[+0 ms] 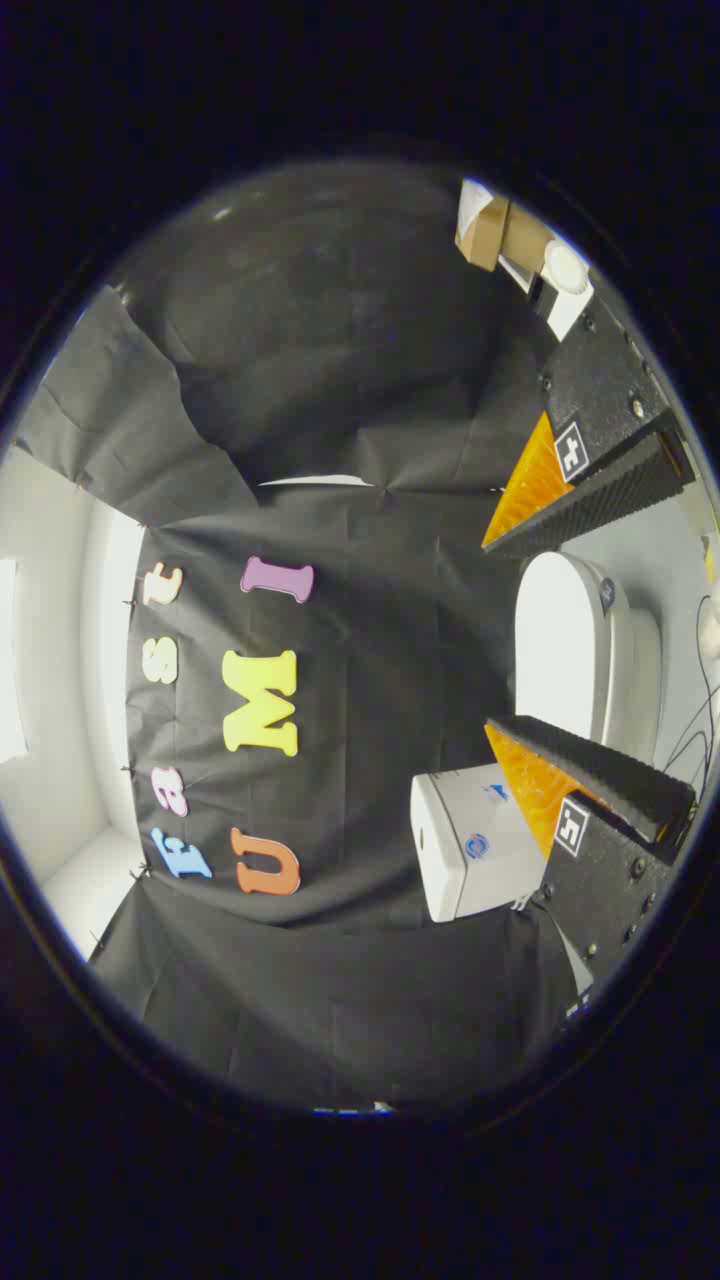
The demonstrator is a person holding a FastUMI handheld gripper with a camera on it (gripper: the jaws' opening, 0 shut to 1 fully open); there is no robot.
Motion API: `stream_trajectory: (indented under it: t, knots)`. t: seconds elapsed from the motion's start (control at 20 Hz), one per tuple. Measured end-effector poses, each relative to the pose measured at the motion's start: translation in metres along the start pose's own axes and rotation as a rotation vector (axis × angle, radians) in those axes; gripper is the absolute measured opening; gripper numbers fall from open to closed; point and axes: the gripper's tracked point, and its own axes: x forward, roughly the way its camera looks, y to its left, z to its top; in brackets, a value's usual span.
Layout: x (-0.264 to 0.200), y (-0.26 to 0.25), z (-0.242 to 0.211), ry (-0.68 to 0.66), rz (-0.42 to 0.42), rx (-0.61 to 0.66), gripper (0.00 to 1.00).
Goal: Open the toilet lid.
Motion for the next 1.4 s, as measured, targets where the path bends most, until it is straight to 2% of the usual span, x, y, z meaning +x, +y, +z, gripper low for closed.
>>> stream_trajectory:
  t: [1.05, 1.4]
  knots:
    - [0.004, 0.007, -0.008, 0.026, 0.017, 0.004, 0.99]
    - [0.038, 0.012, 0.0, 0.016, 0.039, 0.015, 0.99]
